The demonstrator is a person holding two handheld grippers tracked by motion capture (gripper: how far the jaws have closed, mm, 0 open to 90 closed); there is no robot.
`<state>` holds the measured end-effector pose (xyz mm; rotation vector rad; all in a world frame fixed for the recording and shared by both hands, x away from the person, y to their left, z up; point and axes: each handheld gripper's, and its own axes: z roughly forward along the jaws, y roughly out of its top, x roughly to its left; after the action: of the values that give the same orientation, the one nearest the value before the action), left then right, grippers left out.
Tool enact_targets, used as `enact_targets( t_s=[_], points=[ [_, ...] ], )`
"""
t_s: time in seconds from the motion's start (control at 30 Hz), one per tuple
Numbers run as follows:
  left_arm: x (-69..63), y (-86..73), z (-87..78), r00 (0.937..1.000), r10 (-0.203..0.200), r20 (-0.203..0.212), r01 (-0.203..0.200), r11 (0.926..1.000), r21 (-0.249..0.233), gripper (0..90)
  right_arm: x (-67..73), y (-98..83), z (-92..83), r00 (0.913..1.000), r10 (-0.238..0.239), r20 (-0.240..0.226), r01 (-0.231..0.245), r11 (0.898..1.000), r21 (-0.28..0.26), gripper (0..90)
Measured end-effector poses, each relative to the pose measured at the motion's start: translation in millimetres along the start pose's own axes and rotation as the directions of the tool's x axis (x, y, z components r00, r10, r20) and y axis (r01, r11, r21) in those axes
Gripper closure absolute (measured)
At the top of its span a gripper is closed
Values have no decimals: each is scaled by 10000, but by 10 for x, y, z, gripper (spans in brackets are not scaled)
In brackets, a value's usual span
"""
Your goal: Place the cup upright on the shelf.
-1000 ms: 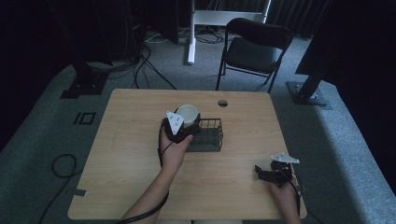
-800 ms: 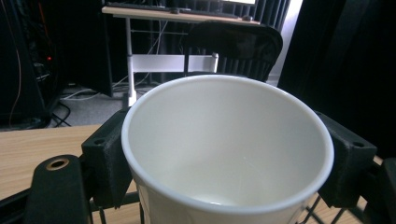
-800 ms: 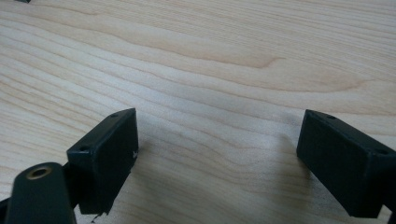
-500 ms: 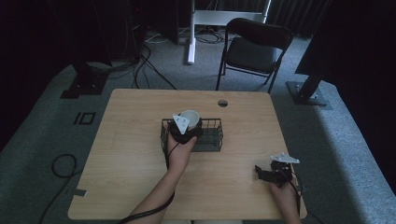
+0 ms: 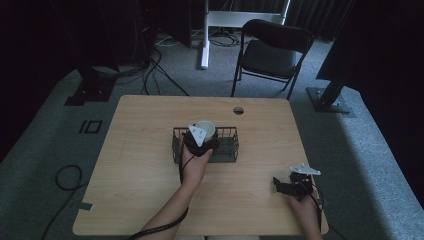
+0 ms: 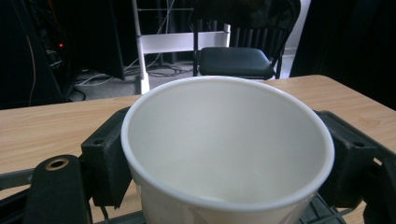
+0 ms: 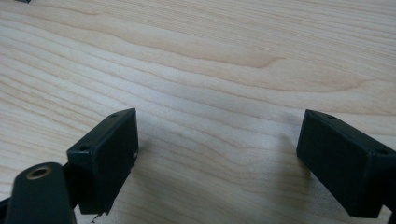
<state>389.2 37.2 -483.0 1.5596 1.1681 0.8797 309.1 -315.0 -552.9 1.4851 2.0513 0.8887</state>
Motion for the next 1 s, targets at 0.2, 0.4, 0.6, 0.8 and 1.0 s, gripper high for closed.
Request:
enact_targets(
  t_s=[0.2,0.4,0.6,0.8,1.0],
  points=[
    [12,40,-14,9998,-25,198,23,9999,138,156,0,0,0,10000,-3,0,3,10000,-5,122],
    [13,101,-118,9976,416,548,-423,9990,119,99,1,0,0,10000,8,-1,-8,10000,-7,122],
    [46,157,-231,9965,409,726,-411,9992,15,88,1,0,1,10000,9,1,-9,10000,-7,122],
    [103,248,-400,9950,489,872,-471,9986,-230,88,1,0,1,10000,8,1,-8,10000,-6,122],
    [143,243,-495,9937,525,994,-505,9985,-227,88,0,0,1,10000,0,-1,0,10000,-9,122]
  ],
)
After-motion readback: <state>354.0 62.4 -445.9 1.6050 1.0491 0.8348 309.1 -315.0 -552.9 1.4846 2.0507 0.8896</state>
